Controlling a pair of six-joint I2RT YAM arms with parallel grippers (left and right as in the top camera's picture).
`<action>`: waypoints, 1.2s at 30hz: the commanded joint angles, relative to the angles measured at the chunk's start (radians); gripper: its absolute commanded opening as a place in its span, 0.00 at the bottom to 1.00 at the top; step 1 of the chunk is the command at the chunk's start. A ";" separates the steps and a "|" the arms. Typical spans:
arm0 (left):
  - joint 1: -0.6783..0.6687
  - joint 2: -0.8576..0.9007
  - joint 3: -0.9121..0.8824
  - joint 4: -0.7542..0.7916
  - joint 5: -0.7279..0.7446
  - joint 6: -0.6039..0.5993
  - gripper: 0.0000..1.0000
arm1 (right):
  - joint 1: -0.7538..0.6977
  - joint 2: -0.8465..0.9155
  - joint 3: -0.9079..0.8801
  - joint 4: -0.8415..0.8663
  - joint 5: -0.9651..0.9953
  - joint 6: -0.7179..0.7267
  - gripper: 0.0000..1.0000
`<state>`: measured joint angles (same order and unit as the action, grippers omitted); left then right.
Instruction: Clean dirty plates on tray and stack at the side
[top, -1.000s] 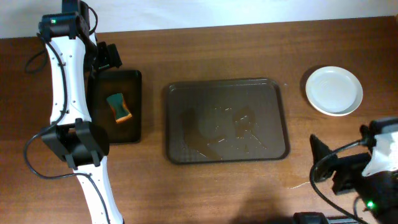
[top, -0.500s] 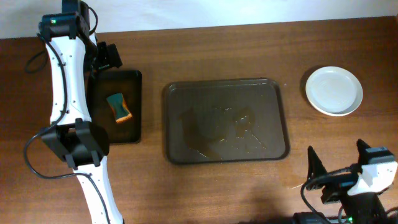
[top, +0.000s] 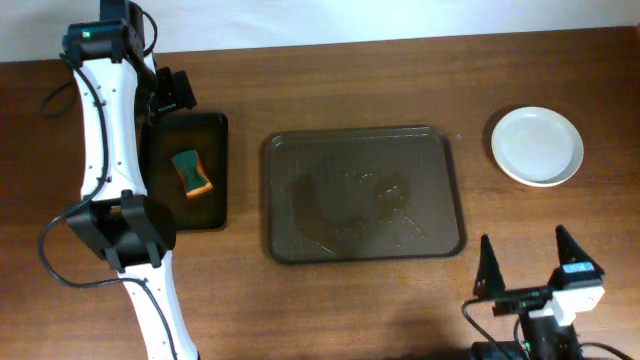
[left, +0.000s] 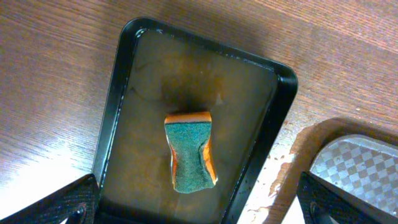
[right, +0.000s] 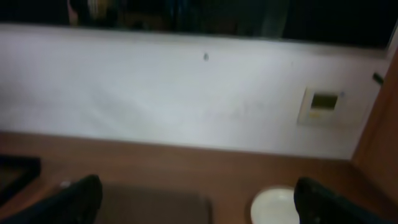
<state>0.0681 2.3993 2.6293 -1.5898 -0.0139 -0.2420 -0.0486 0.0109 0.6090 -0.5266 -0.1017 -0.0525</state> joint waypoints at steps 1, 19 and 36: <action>0.007 -0.004 0.008 -0.002 0.003 0.008 1.00 | 0.009 -0.006 -0.109 0.128 0.002 0.001 0.98; 0.006 -0.004 0.008 -0.002 0.003 0.009 1.00 | 0.009 -0.006 -0.421 0.692 -0.101 -0.222 0.98; 0.007 -0.004 0.008 -0.002 0.003 0.009 1.00 | 0.010 -0.007 -0.603 1.020 -0.158 -0.224 0.98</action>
<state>0.0681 2.3993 2.6293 -1.5902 -0.0139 -0.2420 -0.0483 0.0109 0.0124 0.4976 -0.2363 -0.2707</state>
